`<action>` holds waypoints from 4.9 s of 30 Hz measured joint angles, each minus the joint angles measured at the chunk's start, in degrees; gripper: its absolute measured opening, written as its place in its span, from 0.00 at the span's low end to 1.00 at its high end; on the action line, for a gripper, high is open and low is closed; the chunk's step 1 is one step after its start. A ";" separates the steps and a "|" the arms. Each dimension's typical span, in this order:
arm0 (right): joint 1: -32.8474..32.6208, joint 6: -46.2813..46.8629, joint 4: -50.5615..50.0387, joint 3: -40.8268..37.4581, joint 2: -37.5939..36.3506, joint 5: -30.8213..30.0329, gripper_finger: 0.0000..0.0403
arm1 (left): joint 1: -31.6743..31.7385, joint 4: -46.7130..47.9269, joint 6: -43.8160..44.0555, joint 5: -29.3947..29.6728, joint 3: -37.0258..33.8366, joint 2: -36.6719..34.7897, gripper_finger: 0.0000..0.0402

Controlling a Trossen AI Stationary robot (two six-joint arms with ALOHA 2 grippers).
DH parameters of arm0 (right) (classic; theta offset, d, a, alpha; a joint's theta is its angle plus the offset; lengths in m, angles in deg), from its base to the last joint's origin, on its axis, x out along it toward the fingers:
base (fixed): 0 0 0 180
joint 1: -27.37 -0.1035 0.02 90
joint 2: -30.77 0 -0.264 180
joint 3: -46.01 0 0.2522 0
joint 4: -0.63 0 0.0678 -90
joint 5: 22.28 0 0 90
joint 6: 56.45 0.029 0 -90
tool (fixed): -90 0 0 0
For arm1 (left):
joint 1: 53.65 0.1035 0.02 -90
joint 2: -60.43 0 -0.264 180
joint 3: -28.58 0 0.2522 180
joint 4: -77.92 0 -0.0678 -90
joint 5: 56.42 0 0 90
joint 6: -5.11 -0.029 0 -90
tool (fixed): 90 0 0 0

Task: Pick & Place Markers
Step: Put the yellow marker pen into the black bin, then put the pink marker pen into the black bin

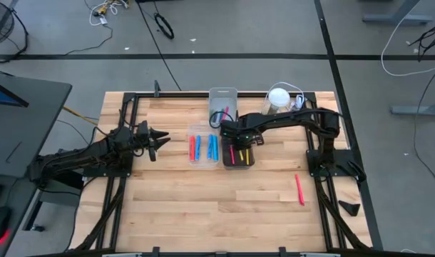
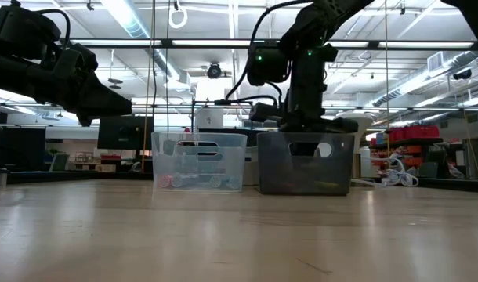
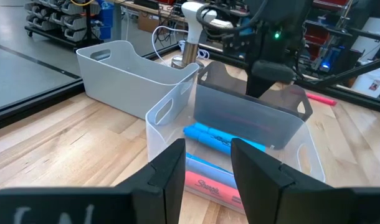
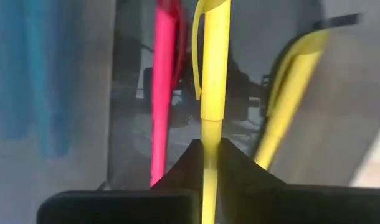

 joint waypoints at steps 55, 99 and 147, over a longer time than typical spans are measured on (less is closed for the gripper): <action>-3.02 -0.54 -5.04 -1.92 -15.62 1.80 0.31 | 0.00 0.00 0.00 0.00 0.00 0.00 0.34; -34.08 20.82 -5.29 -46.49 -46.00 18.08 0.31 | -0.02 -0.02 0.00 0.00 0.00 -0.02 0.34; -33.96 43.14 12.68 -51.52 -37.33 18.80 0.18 | -0.01 0.00 0.00 0.00 0.01 -0.02 0.34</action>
